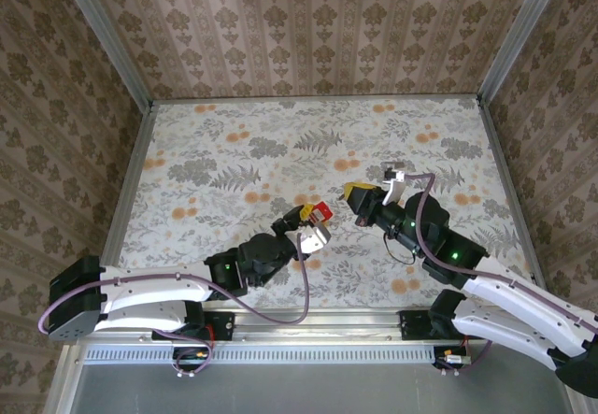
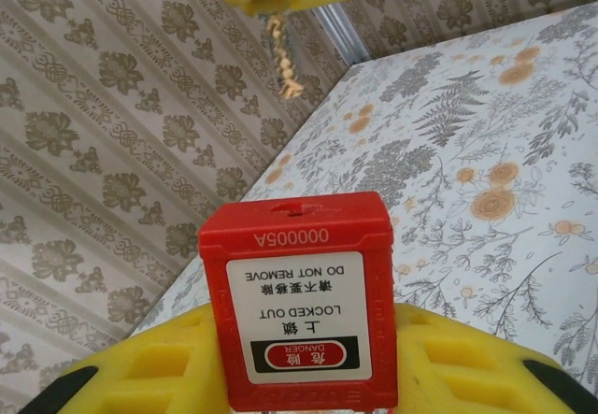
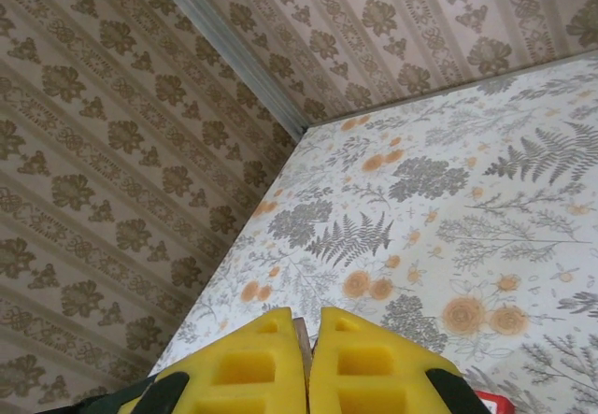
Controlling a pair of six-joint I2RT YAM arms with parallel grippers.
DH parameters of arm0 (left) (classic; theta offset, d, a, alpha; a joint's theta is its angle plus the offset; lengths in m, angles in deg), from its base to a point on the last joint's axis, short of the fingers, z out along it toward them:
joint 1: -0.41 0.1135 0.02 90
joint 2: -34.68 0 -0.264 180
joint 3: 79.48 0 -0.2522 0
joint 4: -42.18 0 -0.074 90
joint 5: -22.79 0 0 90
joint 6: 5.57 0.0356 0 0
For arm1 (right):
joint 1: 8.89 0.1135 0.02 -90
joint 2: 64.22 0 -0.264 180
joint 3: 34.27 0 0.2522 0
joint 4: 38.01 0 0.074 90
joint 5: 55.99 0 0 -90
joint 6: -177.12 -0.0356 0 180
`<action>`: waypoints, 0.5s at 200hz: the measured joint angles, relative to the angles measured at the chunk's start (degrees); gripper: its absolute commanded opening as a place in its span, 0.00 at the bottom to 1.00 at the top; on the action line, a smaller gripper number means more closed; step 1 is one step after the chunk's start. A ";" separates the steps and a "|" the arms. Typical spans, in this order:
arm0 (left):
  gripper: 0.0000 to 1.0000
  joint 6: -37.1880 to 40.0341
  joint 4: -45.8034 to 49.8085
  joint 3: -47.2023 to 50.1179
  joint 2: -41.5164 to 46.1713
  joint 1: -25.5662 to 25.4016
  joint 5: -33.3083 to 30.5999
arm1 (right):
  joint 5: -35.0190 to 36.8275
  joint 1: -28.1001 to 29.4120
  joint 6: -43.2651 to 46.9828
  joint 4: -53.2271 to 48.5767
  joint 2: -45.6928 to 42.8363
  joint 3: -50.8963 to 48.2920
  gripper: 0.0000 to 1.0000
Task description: Unlock with the key
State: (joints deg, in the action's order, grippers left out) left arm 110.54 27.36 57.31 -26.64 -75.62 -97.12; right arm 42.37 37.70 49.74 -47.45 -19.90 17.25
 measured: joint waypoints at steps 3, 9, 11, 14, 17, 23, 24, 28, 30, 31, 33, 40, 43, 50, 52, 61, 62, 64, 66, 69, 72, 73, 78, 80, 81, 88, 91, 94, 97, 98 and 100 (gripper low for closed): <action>0.27 -0.20 0.09 0.00 0.00 0.00 0.15 | -0.04 0.13 -0.09 0.28 0.15 0.00 0.05; 0.27 -0.44 0.37 -0.11 0.00 0.07 0.37 | -0.17 0.33 -0.11 0.61 0.44 0.00 0.05; 0.27 -0.57 0.55 -0.13 0.00 0.11 0.46 | -0.22 0.37 -0.11 0.70 0.52 0.00 0.05; 0.27 -0.74 0.74 -0.22 -0.02 0.15 0.59 | -0.28 0.48 -0.11 0.81 0.74 0.00 0.05; 0.27 -0.85 0.96 -0.33 -0.02 0.26 0.74 | -0.33 0.57 -0.11 0.96 0.87 0.00 0.05; 0.26 -1.09 1.38 -0.48 -0.04 0.31 0.98 | -0.61 0.72 -0.09 1.07 1.31 0.02 0.05; 0.26 -1.16 1.44 -0.52 -0.07 0.33 1.01 | -0.63 0.74 -0.07 1.11 1.42 0.02 0.05; 0.26 -1.36 1.66 -0.66 -0.07 0.37 1.18 | -0.81 0.85 -0.07 1.09 1.73 0.04 0.05; 0.26 -1.51 1.79 -0.74 -0.09 0.39 1.27 | -0.87 0.92 -0.04 1.09 1.92 0.07 0.05; 0.26 -1.53 1.84 -0.76 -0.09 0.39 1.29 | -0.87 0.94 -0.04 1.11 1.99 0.07 0.05; 0.26 -1.68 1.95 -0.83 -0.11 0.42 1.31 | -0.98 1.01 -0.04 1.09 2.16 0.07 0.05; 0.26 -2.10 2.16 -1.01 -0.11 0.61 1.66 | -1.16 1.25 0.00 1.09 2.73 0.07 0.05; 0.26 -2.16 2.25 -1.05 -0.11 0.70 1.79 | -1.25 1.38 0.02 1.07 2.95 0.07 0.05; 0.26 -2.54 2.38 -1.11 -0.11 0.87 1.92 | -1.33 1.68 0.07 1.05 3.34 0.07 0.05; 0.26 -2.60 2.43 -1.11 -0.11 0.96 1.97 | -1.36 1.75 0.07 1.07 3.41 0.07 0.05; 0.26 -3.21 2.54 -1.11 -0.11 1.33 2.29 | -1.33 2.14 0.09 1.07 3.58 0.07 0.04; 0.26 -3.28 2.54 -1.11 -0.11 1.38 2.34 | -1.33 2.21 0.09 1.07 3.58 0.07 0.04; 0.26 -3.41 2.54 -1.11 -0.11 1.49 2.43 | -1.33 2.29 0.09 1.07 3.58 0.07 0.04; 0.27 -3.48 2.56 -1.11 -0.11 1.55 2.51 | -1.33 2.38 0.09 1.07 3.58 0.07 0.04; 0.27 -3.76 2.60 -1.11 -0.11 1.73 2.56 | -1.31 2.54 0.11 1.09 3.58 0.07 0.04; 0.27 -3.91 2.60 -1.11 -0.11 1.86 2.69 | -1.31 2.67 0.09 1.11 3.58 0.07 0.05; 0.27 -3.98 2.62 -1.11 -0.11 1.88 2.73 | -1.31 2.69 0.09 1.11 3.58 0.07 0.05; 0.27 -4.31 2.62 -1.11 -0.11 2.10 2.82 | -1.31 2.91 0.11 1.14 3.58 0.07 0.05; 0.27 -4.46 2.64 -1.11 -0.11 2.23 2.95 | -1.29 2.95 0.11 1.14 3.58 0.07 0.05; 0.27 -4.59 2.67 -1.11 -0.11 2.29 2.97 | -1.29 3.02 0.11 1.14 3.58 0.07 0.05; 0.27 -5.03 2.71 -1.11 -0.11 2.60 3.17 | -1.29 3.26 0.11 1.14 3.61 0.07 0.04; 0.27 -5.16 2.73 -1.11 -0.11 2.69 3.21 | -1.29 3.34 0.11 1.14 3.61 0.07 0.04; 0.27 -5.42 2.84 -1.11 -0.09 2.78 3.26 | -1.29 3.43 0.11 1.14 3.61 0.07 0.04; 0.27 -5.53 2.86 -1.11 -0.09 2.93 3.34 | -1.27 3.52 0.11 1.16 3.61 0.07 0.04; 0.27 -5.55 2.86 -1.11 -0.09 2.97 3.34 | -1.27 3.56 0.11 1.16 3.61 0.07 0.04; 0.27 -5.64 2.91 -1.11 -0.09 3.04 3.43 | -1.27 3.58 0.11 1.18 3.61 0.07 0.04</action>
State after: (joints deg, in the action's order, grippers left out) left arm 104.90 30.27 56.19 -26.73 -72.58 -93.69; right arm 41.11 41.28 49.85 -46.27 -16.30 17.31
